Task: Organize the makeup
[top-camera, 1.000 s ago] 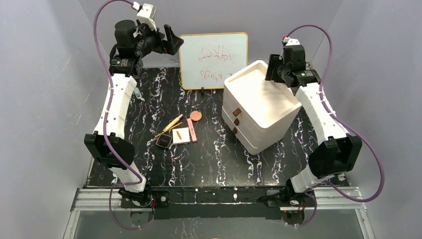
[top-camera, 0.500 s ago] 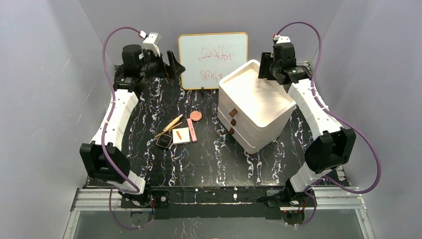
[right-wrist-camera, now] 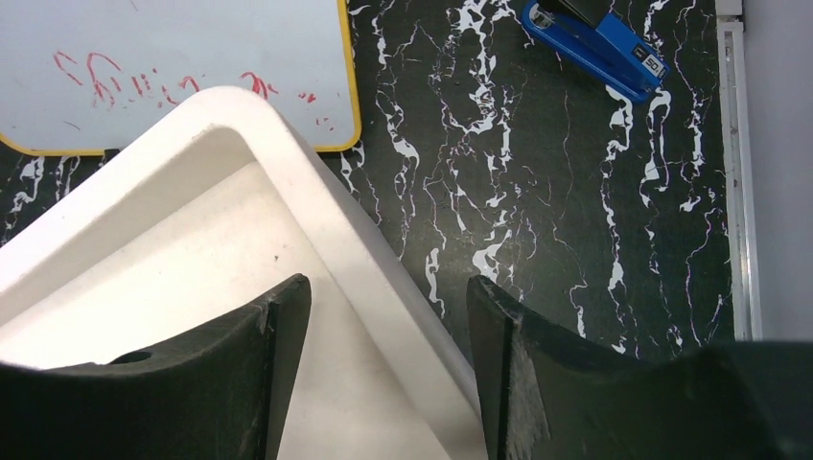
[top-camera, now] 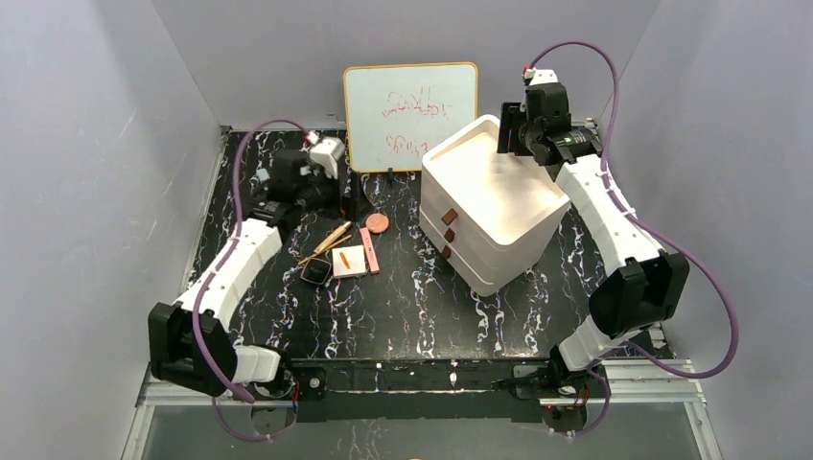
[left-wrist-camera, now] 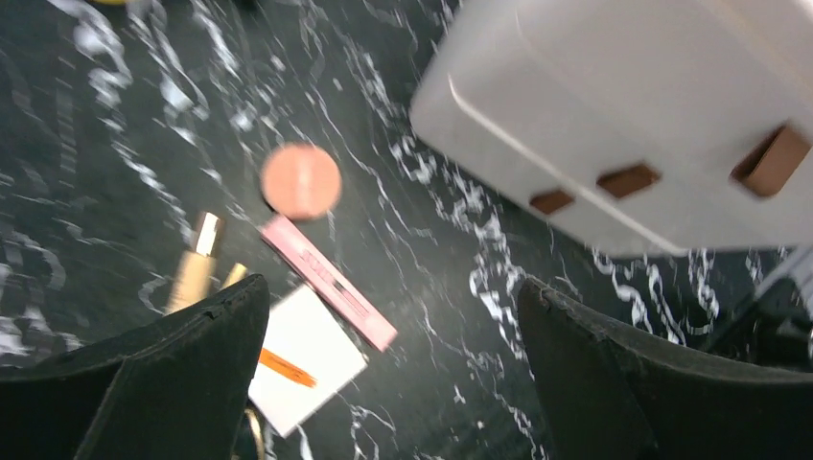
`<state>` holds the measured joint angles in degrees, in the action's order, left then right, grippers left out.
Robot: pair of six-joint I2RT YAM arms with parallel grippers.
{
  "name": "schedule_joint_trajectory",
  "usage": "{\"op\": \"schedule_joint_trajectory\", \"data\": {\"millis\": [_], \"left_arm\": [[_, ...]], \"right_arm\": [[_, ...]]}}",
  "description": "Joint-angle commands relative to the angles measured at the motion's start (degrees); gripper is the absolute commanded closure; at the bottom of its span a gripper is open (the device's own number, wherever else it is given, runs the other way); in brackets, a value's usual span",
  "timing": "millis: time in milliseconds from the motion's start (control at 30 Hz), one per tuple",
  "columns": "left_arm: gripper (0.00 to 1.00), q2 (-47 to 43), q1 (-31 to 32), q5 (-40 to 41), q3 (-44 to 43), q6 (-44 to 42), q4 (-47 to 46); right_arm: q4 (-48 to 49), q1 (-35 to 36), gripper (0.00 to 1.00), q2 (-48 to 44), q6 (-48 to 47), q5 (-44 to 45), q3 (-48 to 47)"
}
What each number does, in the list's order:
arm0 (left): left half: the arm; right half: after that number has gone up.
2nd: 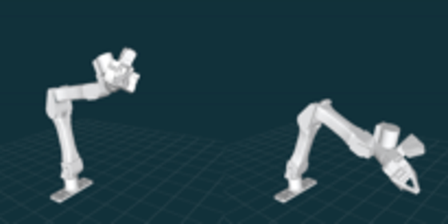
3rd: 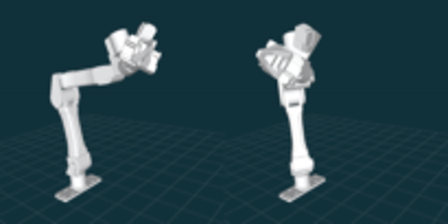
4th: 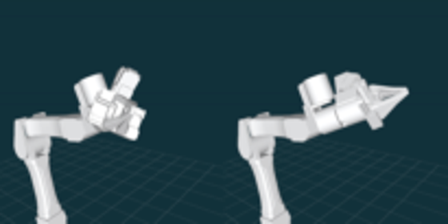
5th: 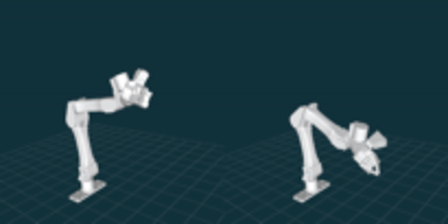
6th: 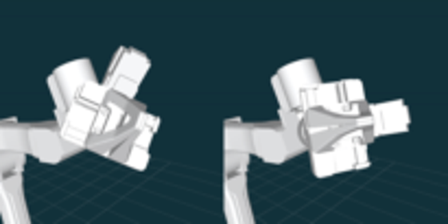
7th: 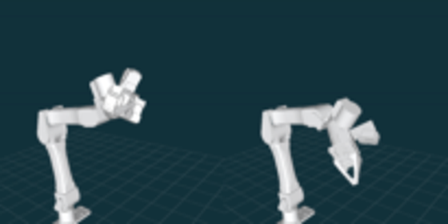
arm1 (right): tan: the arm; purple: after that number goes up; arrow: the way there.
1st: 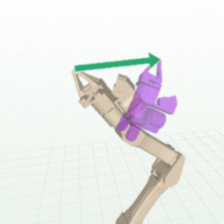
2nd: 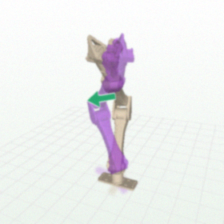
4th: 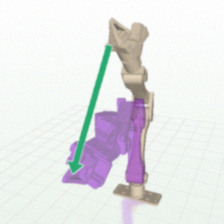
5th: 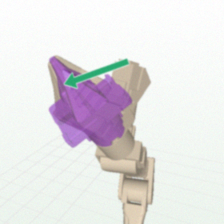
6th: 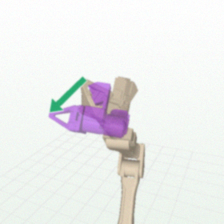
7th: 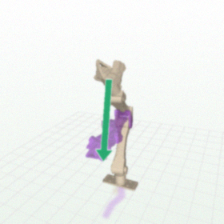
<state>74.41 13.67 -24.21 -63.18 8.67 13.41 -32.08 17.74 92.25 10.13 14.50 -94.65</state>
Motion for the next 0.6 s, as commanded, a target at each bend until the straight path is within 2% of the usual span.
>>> {"op": "schedule_joint_trajectory", "data": {"millis": [0, 100, 200, 367, 567], "left_arm": [[0.01, 1.67, 7.29, 5.46, 3.62, 0.22, 3.15], [0.02, 3.15, 10.76, 6.99, 4.80, 3.78, -1.72], [0.02, 2.08, 15.79, 8.38, 6.37, 2.51, -8.43], [0.02, -2.46, 23.60, 10.84, 12.73, 0.98, -25.84], [0.07, -1.11, 27.84, 11.14, 13.45, 0.03, -36.53]], "right_arm": [[-0.13, 0.88, 0.31, -4.85, -0.29, -0.64, 0.74], [0.07, 0.85, 0.31, -5.82, -0.50, -0.70, 1.34], [-0.29, 0.82, 0.30, -6.31, -0.76, -0.36, 1.49], [-0.31, 0.81, 0.29, -7.07, -0.90, -0.02, 1.84], [-0.60, 0.83, 0.28, -6.89, -0.85, -0.07, 1.66]]}}
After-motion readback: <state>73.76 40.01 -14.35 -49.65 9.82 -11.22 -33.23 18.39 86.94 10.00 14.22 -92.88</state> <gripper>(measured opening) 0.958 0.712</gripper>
